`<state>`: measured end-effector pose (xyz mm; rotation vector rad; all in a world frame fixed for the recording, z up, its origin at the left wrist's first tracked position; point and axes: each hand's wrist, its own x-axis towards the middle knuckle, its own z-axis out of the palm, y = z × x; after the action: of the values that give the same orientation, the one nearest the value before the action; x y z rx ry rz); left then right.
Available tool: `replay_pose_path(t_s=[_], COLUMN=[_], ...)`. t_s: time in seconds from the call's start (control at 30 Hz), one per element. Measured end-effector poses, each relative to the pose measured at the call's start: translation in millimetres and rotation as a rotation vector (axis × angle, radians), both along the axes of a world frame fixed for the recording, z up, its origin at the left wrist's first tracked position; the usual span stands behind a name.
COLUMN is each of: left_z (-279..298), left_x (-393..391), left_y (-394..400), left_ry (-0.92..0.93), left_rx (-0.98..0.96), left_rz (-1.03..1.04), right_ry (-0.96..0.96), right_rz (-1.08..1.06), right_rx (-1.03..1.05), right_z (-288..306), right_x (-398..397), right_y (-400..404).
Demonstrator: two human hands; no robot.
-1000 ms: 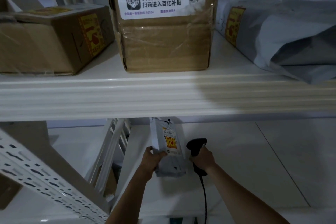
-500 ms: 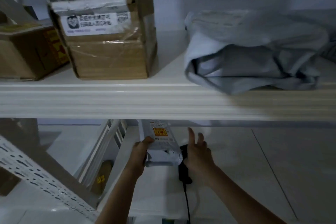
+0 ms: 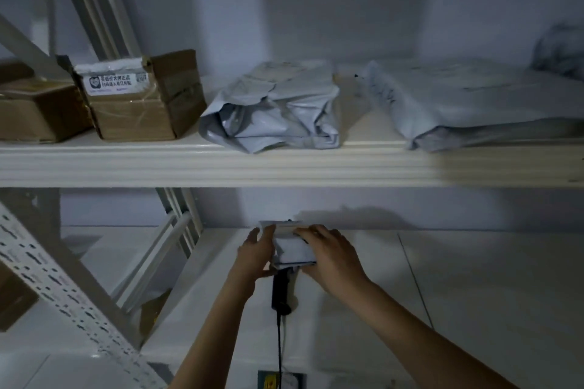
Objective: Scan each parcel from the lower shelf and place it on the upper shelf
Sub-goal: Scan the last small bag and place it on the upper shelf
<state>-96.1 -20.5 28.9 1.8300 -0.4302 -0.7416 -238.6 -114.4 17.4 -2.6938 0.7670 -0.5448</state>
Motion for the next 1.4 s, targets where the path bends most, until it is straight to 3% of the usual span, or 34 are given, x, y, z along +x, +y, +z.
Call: replay_pose_path(t_s=[0.1,0.2,0.3,0.5,0.87,1.4], left_z=[21,43,53,62,102,166], left_x=[-22,-54,-91,-168,-301,-564], left_y=[7,17,30,57,58,-21], left_ry=[-0.580,-0.781,-0.947,-0.999,-0.997,-1.038], left_rx=[-0.079,-0.204,-0.200,-0.306,-0.438,-0.750], left_rz=[-0.070,-0.354,-0.533,-0.515,-0.674,-0.816], right_ry=[0.023,0.032,0.035,0.052,0.025,-0.114], right_rz=[-0.065,-0.119,-0.190,-0.292,-0.477,-0.704], right_rx=[-0.038,-0.062,-0.099,-0.086,-0.086,-0.199], right_z=[21,45,67,92,134,191], right_x=[-28,-55,-87,-163,-312,-583], right_y=[-2,4,21,71,104,46])
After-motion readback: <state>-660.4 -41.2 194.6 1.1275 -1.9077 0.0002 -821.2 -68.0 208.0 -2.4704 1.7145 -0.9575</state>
